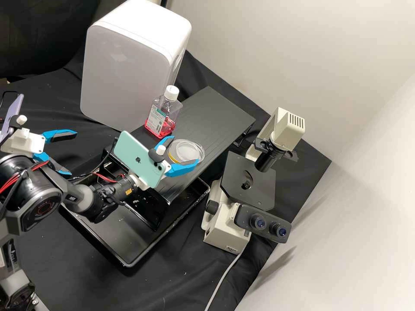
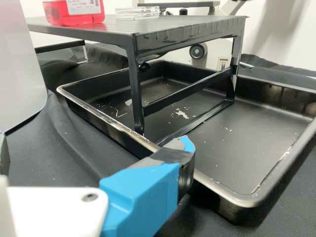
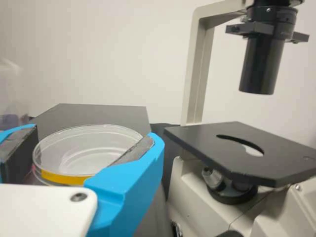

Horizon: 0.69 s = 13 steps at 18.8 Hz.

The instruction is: Remove the lid from the petri dish

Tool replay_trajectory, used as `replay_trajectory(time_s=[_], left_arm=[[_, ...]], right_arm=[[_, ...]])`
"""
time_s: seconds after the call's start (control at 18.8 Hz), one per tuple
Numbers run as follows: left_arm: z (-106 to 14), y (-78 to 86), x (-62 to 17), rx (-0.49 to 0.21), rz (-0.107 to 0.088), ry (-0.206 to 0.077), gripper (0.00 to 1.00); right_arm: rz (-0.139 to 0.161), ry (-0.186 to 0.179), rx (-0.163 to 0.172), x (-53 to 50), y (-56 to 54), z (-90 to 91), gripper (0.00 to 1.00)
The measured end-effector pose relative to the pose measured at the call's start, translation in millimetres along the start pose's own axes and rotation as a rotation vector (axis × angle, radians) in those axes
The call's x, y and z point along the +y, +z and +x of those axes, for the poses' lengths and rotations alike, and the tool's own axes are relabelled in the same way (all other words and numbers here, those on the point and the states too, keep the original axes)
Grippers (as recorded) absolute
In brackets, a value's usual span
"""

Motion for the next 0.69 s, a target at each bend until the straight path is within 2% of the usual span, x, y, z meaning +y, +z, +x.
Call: replay_trajectory(time_s=[0.16, 0.48, 0.69], left_arm=[[0.0, 0.0, 0.0, 0.000, 0.000, 0.000, 1.00], [0.0, 0.0, 0.0, 0.000, -0.001, 0.000, 1.00], [0.1, 2.9, -0.7, -0.011, 0.002, -0.003, 1.00]], right_arm=[[0.000, -0.007, 0.013, -6.3, 0.6, -9.6, 0.00], [0.002, -0.045, -0.022, -19.7, 11.1, -9.7, 0.00], [0.002, -0.053, -0.033, -23.6, 15.0, -9.0, 0.00]])
